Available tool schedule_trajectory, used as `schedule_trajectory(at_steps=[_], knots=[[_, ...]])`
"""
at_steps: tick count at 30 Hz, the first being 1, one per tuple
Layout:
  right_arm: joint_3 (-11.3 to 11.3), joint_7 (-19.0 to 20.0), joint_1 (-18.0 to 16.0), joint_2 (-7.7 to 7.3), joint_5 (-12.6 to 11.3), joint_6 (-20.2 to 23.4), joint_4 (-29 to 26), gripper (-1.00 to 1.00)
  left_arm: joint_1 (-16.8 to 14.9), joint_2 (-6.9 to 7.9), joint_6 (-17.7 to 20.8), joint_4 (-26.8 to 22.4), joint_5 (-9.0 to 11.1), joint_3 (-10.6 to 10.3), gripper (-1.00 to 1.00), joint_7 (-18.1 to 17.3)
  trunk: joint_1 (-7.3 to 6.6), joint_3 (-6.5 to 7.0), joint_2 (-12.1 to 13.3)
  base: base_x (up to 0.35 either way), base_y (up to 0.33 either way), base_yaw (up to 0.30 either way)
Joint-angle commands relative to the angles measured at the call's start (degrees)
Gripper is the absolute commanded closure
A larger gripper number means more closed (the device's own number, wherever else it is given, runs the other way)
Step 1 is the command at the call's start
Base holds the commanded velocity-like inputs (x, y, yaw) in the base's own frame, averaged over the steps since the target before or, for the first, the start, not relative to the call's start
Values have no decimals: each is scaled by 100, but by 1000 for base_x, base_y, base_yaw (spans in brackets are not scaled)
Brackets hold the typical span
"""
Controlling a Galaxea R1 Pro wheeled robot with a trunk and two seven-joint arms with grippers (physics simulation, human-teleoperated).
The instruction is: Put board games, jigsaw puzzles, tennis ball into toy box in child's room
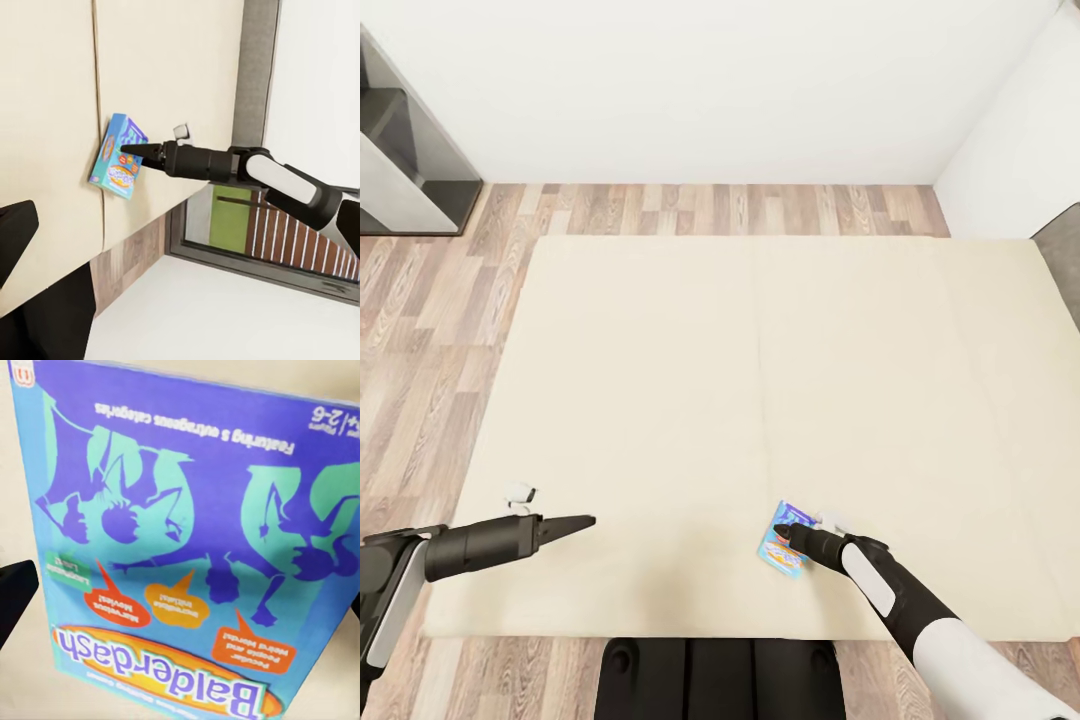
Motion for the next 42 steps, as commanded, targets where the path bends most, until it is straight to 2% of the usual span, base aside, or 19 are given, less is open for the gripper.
schedule_trajectory(at_steps=[1, 42], knots=[[20, 3, -4, -6, -8, 14, -5, -100, -1, 1, 47, -1, 15, 9, -100, -7, 3, -6, -9, 0, 28, 0], [20, 3, -3, -6, -14, 14, -5, -100, 1, 1, 47, -3, 17, 42, -100, -7, 3, -6, -9, 0, 24, 0]])
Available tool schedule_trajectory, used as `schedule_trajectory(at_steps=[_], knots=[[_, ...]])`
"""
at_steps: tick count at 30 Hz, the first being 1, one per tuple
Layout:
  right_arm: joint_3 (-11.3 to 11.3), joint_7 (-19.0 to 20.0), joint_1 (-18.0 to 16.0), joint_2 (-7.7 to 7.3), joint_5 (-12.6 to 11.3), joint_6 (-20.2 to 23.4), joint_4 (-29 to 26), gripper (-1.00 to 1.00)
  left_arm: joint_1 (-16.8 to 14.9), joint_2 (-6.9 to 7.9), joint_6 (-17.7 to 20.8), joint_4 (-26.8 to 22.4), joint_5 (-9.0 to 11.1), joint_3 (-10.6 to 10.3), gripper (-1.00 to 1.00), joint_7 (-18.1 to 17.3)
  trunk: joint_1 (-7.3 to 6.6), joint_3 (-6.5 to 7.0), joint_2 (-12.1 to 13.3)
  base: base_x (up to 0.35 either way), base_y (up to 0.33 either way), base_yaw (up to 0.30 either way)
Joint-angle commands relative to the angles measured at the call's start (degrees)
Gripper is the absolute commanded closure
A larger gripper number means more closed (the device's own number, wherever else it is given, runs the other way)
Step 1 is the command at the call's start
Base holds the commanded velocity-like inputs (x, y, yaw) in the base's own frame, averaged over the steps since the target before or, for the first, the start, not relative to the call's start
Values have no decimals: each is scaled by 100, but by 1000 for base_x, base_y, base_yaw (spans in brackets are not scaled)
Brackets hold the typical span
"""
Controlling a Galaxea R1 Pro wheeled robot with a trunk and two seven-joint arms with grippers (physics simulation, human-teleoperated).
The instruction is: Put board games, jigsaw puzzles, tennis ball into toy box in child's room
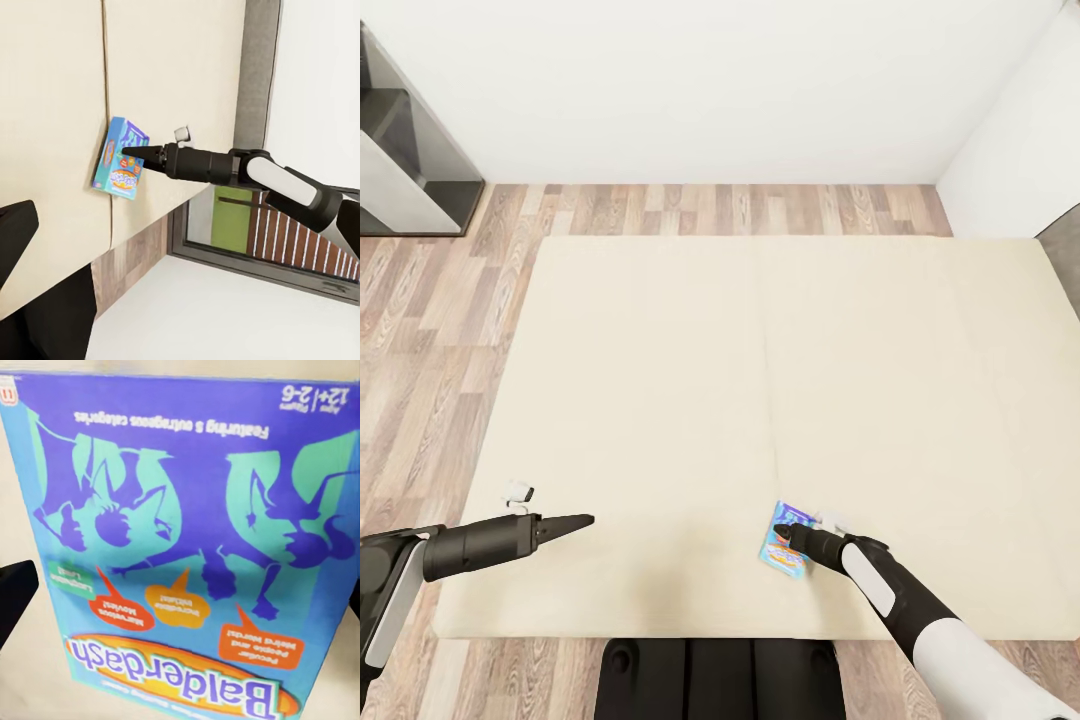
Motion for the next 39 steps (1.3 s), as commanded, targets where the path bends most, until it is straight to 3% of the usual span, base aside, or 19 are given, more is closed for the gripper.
schedule_trajectory(at_steps=[1, 39], knots=[[20, 3, -1, -4, -9, 14, -5, -100, -2, 1, 47, -2, 14, 0, -100, -7, 3, -6, -9, 0, 9, 0], [20, 3, -2, -5, -7, 14, -5, -100, -2, 1, 47, 1, 14, 0, -100, -13, 3, -6, -9, -10, 46, 0]])
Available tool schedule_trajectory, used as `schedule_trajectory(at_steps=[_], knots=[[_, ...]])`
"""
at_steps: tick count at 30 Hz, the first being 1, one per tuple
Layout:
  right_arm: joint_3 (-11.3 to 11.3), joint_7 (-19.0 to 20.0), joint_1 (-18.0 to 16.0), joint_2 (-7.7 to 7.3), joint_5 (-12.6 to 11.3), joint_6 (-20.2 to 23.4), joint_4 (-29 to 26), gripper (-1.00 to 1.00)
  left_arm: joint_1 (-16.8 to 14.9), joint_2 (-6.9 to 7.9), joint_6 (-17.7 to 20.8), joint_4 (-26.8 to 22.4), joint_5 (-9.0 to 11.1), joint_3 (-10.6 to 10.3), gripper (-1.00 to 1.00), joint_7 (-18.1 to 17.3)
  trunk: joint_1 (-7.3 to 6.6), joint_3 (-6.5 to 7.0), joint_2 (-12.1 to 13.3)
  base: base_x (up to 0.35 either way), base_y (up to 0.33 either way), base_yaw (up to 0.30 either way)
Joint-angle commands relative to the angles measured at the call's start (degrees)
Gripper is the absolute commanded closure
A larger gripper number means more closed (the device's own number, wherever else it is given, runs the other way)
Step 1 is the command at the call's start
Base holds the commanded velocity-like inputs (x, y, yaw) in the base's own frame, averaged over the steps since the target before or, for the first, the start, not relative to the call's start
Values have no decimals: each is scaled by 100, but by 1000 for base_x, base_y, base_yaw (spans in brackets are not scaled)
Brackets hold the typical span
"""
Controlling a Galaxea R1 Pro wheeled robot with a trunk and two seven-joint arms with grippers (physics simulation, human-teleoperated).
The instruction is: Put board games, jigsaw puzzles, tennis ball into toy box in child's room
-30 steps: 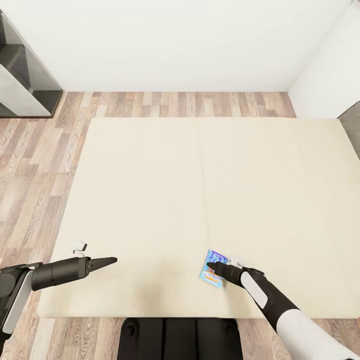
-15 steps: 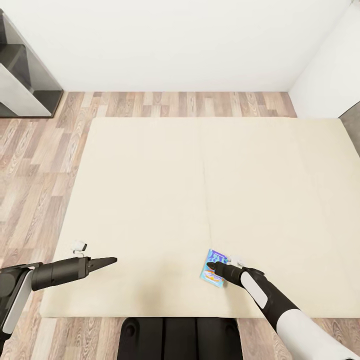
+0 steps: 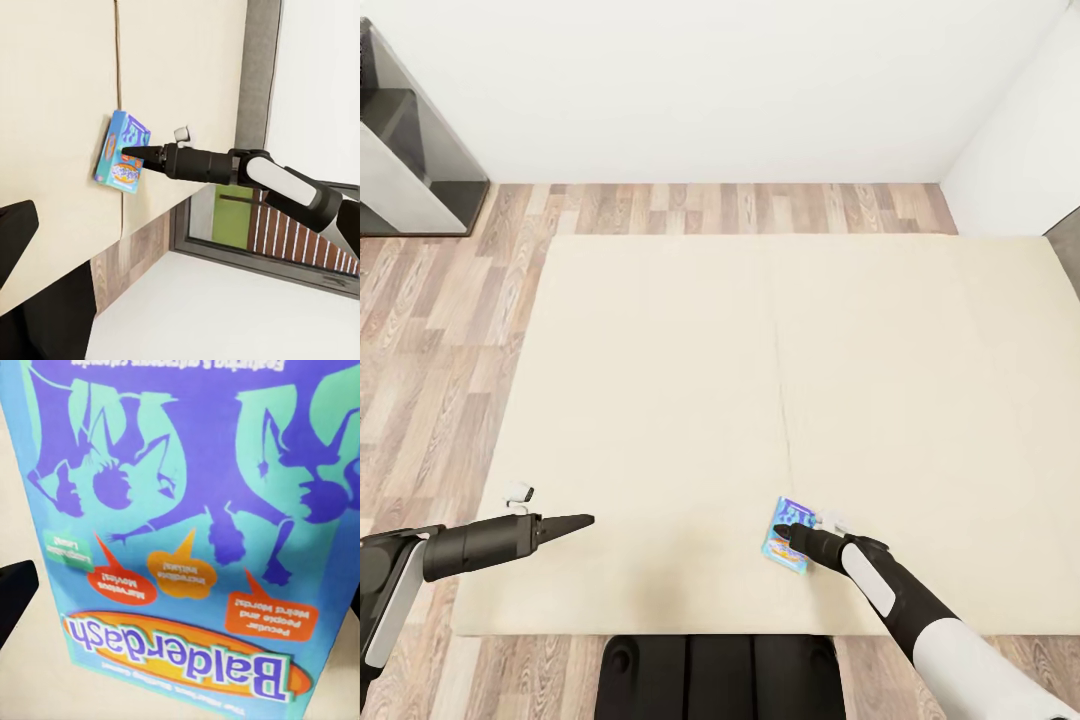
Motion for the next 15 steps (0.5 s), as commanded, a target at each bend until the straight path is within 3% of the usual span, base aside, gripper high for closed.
schedule_trajectory(at_steps=[1, 15], knots=[[19, 2, -1, -7, -7, 14, -6, -100, -2, 1, 47, -1, 15, 0, -100, -6, 3, -6, -9, 0, 86, 0], [19, 2, -4, -5, -10, 14, -6, -100, -2, 1, 50, 0, 15, 0, -100, -9, 3, -6, -9, 0, 61, 0]])
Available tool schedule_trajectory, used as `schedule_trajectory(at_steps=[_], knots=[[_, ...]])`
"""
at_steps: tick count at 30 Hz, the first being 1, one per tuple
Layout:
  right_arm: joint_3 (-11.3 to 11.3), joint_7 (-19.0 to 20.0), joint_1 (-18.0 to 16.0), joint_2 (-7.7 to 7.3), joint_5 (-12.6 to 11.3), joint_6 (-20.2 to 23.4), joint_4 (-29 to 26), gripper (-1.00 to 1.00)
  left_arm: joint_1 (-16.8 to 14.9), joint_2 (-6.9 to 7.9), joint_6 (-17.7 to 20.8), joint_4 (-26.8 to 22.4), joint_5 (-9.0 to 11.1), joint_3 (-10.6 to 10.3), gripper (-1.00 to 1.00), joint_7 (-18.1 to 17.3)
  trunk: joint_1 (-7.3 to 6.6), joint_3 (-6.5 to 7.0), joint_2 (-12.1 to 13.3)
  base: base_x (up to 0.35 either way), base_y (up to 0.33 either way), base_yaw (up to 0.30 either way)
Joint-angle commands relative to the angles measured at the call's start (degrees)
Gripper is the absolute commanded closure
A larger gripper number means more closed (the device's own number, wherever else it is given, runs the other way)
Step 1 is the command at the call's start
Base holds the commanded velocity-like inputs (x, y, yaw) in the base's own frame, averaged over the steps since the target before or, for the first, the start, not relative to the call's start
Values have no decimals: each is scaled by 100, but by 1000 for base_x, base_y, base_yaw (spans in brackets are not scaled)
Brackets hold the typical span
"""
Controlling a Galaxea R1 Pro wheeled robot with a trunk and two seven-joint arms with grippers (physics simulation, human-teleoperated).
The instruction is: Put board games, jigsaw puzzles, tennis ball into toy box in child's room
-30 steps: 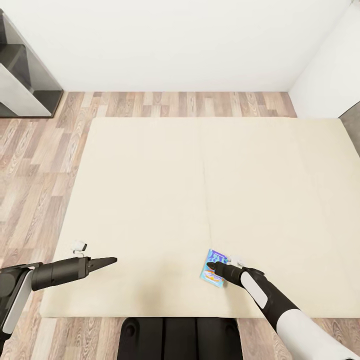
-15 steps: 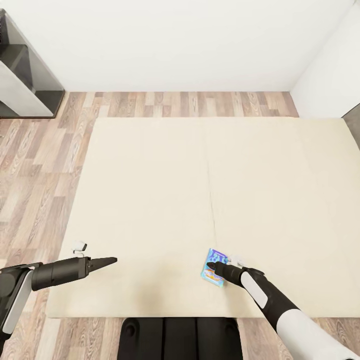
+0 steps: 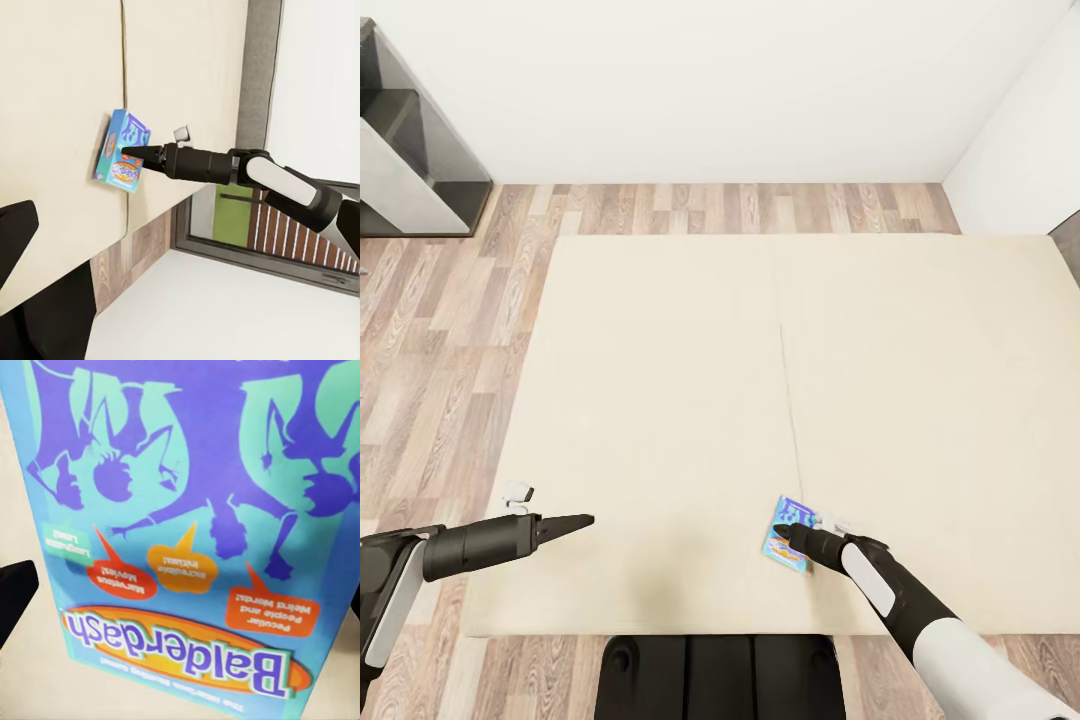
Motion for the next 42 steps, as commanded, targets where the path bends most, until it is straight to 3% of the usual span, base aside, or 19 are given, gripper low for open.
schedule_trajectory(at_steps=[1, 42], knots=[[20, 3, -2, -7, -10, 14, -5, -100, -2, 1, 46, 0, 14, 0, -100, -5, 3, -6, -9, 0, 28, 0], [15, 3, 0, -72, -11, 21, -5, -100, -2, 1, 45, 0, 14, 0, -100, -3, 3, -6, -9, 0, 32, 0]])
